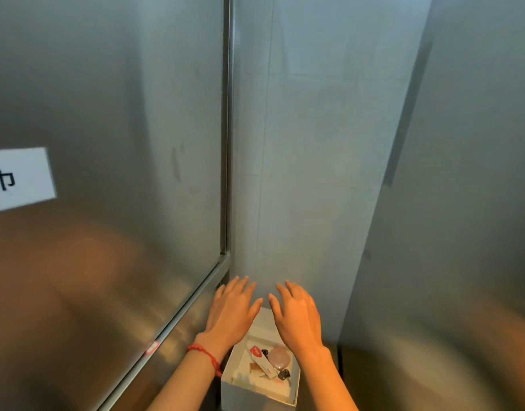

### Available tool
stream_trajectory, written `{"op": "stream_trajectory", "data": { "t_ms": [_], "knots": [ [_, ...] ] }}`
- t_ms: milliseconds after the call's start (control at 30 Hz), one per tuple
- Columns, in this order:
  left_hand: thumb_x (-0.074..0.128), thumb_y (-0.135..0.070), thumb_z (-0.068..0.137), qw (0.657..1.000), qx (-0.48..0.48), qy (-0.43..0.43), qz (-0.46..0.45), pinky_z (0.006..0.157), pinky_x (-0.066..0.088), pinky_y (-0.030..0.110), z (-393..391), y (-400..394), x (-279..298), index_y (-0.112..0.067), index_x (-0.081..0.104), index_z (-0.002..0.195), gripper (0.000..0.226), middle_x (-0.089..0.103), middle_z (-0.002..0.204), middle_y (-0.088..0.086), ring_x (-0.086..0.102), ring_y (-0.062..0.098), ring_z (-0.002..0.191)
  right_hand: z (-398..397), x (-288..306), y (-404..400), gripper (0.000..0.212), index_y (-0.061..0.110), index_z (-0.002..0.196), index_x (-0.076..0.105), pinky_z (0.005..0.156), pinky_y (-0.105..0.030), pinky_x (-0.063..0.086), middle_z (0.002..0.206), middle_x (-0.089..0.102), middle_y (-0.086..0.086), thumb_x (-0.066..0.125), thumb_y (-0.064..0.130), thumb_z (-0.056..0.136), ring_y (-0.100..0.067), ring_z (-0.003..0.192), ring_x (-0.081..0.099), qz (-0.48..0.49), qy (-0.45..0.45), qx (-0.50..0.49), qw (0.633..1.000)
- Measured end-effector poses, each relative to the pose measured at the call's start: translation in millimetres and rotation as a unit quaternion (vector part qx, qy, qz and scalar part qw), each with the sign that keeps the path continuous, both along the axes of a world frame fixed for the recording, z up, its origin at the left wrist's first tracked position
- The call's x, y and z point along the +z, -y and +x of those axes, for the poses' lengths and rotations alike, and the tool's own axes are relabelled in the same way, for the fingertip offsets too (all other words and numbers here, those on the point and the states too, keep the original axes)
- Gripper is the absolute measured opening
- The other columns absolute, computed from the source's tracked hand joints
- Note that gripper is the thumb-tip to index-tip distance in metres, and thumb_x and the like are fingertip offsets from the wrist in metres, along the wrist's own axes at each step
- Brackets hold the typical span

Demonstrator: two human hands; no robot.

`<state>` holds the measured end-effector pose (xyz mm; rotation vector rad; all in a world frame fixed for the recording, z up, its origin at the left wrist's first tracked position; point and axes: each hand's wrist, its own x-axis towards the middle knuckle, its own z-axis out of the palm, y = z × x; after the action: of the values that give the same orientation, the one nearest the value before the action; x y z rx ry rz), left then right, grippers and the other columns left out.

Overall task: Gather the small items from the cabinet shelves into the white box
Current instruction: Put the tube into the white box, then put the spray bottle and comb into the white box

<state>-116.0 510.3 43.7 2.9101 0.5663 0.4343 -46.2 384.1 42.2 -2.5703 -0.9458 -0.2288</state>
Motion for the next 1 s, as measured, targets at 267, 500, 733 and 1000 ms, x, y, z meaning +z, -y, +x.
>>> {"op": "stream_trajectory", "data": {
  "t_ms": [267,500,733,1000],
  "knots": [
    [0.029,-0.045,0.1,0.998,0.053,0.015,0.014,0.116,0.013,0.033,-22.0,9.4,34.1,-0.023,0.028,0.147,0.052,0.023,0.155,-0.002,0.015,0.014,0.144,-10.6,27.8,6.8,0.051,0.02,0.143,0.038,0.113,-0.027,0.019,0.15,0.034,-0.002,0.027,0.046,0.101,-0.015,0.139,0.028,0.017,0.025,0.05,0.998],
    [0.031,-0.046,0.1,0.994,0.108,0.02,0.013,0.115,0.016,0.033,-39.1,35.7,46.8,-0.024,0.029,0.147,0.052,0.026,0.154,-0.003,0.016,0.013,0.143,-12.2,45.0,26.5,0.049,0.021,0.142,0.04,0.113,-0.028,0.018,0.149,0.036,-0.002,0.028,0.045,0.101,-0.015,0.138,0.028,0.024,0.043,0.107,0.993],
    [0.031,-0.046,0.099,0.981,0.189,0.001,0.032,0.114,0.017,0.032,-80.5,61.3,51.3,-0.025,0.029,0.147,0.052,0.027,0.154,-0.003,0.017,0.012,0.143,-36.1,53.2,32.6,0.048,0.021,0.142,0.04,0.113,-0.027,0.017,0.149,0.037,-0.001,0.03,0.044,0.101,-0.015,0.138,0.028,0.039,0.041,0.188,0.981],
    [0.03,-0.047,0.099,0.961,0.272,-0.012,0.036,0.114,0.018,0.033,-134.2,81.2,54.5,-0.024,0.027,0.147,0.054,0.026,0.154,-0.002,0.017,0.013,0.143,-71.7,61.5,33.4,0.049,0.021,0.143,0.04,0.113,-0.026,0.015,0.149,0.036,0.0,0.03,0.045,0.101,-0.013,0.139,0.026,0.044,0.059,0.269,0.96]
  ]
}}
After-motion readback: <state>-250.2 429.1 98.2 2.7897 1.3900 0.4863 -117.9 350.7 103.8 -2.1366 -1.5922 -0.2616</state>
